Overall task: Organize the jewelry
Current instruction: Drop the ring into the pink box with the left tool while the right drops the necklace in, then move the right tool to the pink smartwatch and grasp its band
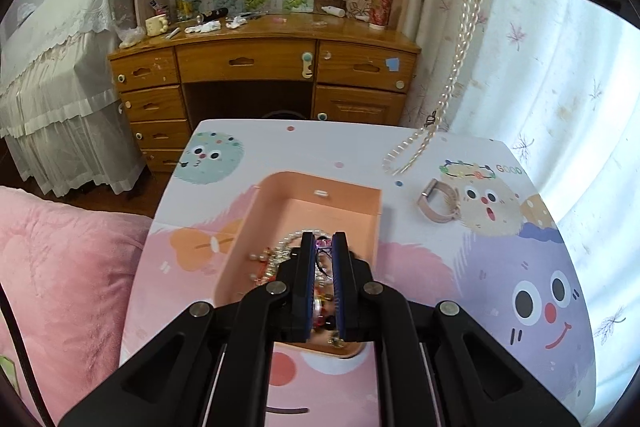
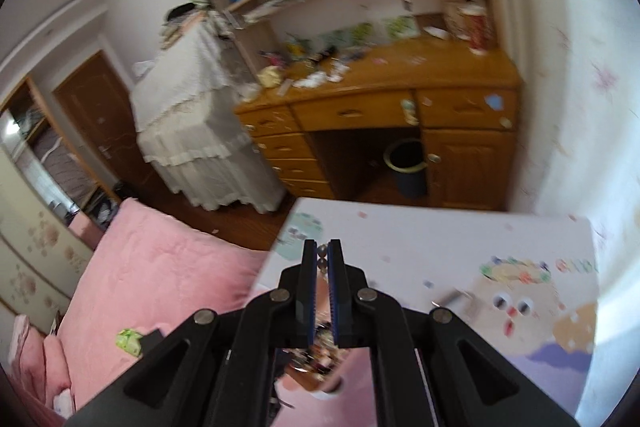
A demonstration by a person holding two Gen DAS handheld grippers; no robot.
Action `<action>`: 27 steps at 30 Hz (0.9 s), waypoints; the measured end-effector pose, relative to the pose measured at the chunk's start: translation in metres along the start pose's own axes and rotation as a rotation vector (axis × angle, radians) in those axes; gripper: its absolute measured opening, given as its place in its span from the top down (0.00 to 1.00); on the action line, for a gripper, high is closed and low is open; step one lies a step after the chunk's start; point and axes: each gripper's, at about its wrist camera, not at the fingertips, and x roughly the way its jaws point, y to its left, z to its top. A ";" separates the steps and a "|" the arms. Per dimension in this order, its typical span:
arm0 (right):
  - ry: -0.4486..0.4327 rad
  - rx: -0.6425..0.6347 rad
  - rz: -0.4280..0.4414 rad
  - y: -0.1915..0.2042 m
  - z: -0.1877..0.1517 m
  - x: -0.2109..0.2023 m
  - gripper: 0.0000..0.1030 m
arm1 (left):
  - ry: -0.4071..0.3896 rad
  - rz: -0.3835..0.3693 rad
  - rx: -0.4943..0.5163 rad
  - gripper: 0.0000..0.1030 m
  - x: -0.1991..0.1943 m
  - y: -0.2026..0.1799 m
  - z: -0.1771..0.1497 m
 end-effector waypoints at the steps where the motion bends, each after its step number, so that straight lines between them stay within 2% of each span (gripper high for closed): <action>1: 0.002 -0.009 0.007 0.006 0.002 0.003 0.96 | 0.002 -0.003 -0.005 0.94 0.001 0.004 0.000; 6: 0.035 -0.018 0.029 0.022 -0.001 0.024 0.95 | 0.020 -0.009 -0.017 0.94 0.008 0.020 -0.005; 12: 0.105 0.032 0.007 0.015 -0.022 0.054 0.95 | 0.057 -0.038 -0.054 0.92 0.022 0.035 -0.011; 13: 0.120 0.047 0.007 0.011 -0.028 0.061 0.95 | 0.075 -0.041 -0.059 0.80 0.027 0.037 -0.013; 14: 0.136 0.068 0.010 0.007 -0.035 0.069 0.95 | 0.095 -0.036 -0.065 0.60 0.031 0.039 -0.014; 16: 0.172 0.110 0.039 -0.005 -0.052 0.090 0.93 | 0.116 -0.020 -0.077 0.36 0.037 0.042 -0.016; 18: 0.217 0.140 0.012 -0.015 -0.067 0.106 0.88 | 0.122 -0.025 -0.097 0.36 0.041 0.046 -0.018; 22: 0.291 0.134 -0.087 -0.030 -0.096 0.126 0.64 | 0.151 -0.026 -0.113 0.23 0.047 0.053 -0.020; 26: 0.264 0.126 -0.159 -0.050 -0.108 0.124 0.55 | 0.156 -0.030 -0.115 0.19 0.049 0.058 -0.022; 27: 0.249 0.113 -0.196 -0.055 -0.110 0.123 0.48 | 0.156 -0.032 -0.119 0.18 0.049 0.059 -0.022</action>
